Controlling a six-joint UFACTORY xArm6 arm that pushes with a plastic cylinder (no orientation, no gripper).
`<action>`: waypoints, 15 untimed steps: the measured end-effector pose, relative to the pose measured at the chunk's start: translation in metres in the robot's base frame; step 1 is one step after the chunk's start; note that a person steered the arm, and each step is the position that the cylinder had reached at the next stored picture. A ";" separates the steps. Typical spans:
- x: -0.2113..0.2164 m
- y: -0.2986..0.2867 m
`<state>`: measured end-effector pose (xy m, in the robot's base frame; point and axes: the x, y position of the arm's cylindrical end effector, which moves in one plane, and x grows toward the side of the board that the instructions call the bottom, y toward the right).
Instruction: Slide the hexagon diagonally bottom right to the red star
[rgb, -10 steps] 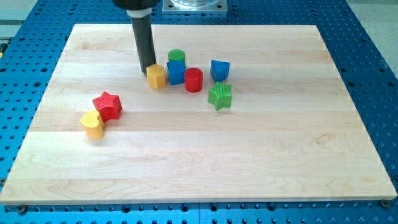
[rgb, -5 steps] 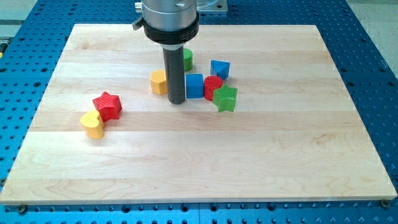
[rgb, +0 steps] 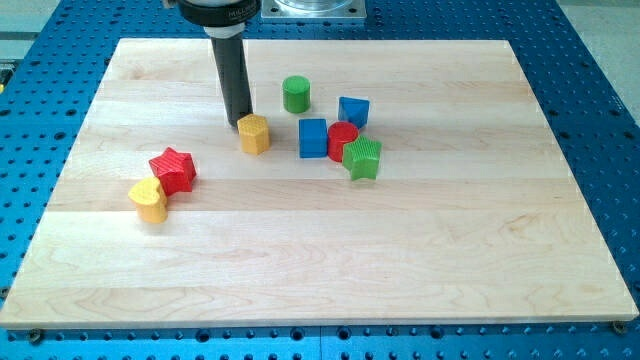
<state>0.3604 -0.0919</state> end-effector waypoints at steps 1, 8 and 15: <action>0.001 0.039; 0.030 0.011; 0.025 -0.004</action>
<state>0.3851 -0.0961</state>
